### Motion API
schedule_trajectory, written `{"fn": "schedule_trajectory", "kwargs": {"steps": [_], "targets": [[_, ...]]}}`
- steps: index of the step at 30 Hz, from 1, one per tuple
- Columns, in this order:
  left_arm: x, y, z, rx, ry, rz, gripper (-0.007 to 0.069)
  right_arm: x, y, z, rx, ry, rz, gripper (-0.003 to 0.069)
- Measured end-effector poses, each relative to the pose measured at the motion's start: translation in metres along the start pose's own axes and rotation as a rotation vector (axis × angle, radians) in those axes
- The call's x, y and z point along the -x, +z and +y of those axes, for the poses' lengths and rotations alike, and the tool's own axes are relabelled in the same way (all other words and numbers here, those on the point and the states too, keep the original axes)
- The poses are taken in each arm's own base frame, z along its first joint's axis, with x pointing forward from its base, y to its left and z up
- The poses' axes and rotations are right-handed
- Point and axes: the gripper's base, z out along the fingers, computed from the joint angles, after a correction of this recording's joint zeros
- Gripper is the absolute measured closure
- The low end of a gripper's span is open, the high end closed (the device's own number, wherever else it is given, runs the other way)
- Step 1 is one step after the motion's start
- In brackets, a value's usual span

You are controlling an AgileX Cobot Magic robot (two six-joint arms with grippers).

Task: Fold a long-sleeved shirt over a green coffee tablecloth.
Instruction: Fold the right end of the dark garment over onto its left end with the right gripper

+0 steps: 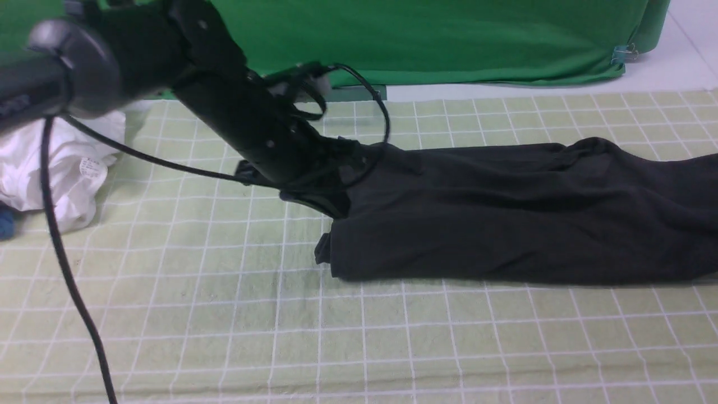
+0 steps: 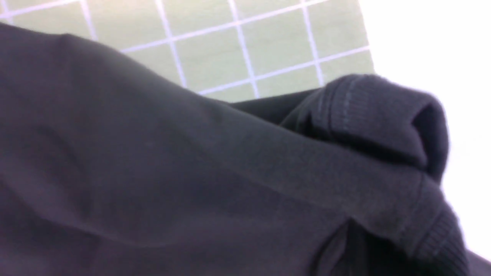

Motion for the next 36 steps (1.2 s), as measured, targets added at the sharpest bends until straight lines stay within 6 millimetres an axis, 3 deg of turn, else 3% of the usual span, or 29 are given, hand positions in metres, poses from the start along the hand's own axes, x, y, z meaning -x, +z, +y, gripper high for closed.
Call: {"fn": "schedule_trajectory", "kwargs": {"steps": [5,8,12,15,18,19,20,24,25,28,33,34,36], "targets": [[-0.003,0.037,0.007,0.043,-0.02,0.074,0.0611,0.005,-0.018,0.012,0.04,-0.015,-0.018,0.0632],[-0.009,0.055,0.022,0.093,-0.037,0.161,0.0611,0.007,-0.045,0.024,0.076,-0.033,-0.05,0.0632],[-0.013,0.057,0.024,0.109,-0.043,0.217,0.0611,0.007,-0.079,0.041,0.134,-0.056,-0.114,0.0632],[-0.018,0.052,0.028,0.137,-0.04,0.268,0.0611,0.005,-0.11,0.066,0.231,-0.082,-0.196,0.0632],[-0.017,0.027,0.034,0.156,-0.048,0.239,0.0611,0.001,-0.128,0.102,0.371,-0.118,-0.231,0.0632],[-0.016,0.025,0.033,0.156,-0.046,0.234,0.0611,0.001,-0.128,0.105,0.374,-0.123,-0.23,0.0632],[-0.013,-0.001,0.035,0.159,-0.056,0.17,0.0611,-0.001,-0.133,0.13,0.441,-0.155,-0.223,0.0632],[-0.012,-0.046,0.04,0.171,-0.075,0.053,0.0611,-0.007,-0.135,0.177,0.513,-0.224,-0.21,0.0632],[-0.013,-0.066,0.043,0.178,-0.087,0.004,0.0611,-0.009,-0.134,0.201,0.544,-0.247,-0.209,0.0632],[-0.016,-0.092,0.043,0.188,-0.091,-0.062,0.0611,-0.016,-0.13,0.249,0.599,-0.312,-0.216,0.0632],[-0.018,-0.107,0.04,0.167,-0.106,-0.108,0.0611,-0.033,-0.102,0.333,0.67,-0.408,-0.199,0.0632],[-0.018,-0.107,0.039,0.163,-0.108,-0.109,0.0611,-0.033,-0.098,0.337,0.67,-0.41,-0.198,0.0632],[-0.018,-0.107,0.038,0.148,-0.114,-0.112,0.0611,-0.042,-0.074,0.371,0.682,-0.439,-0.177,0.0631]]}}
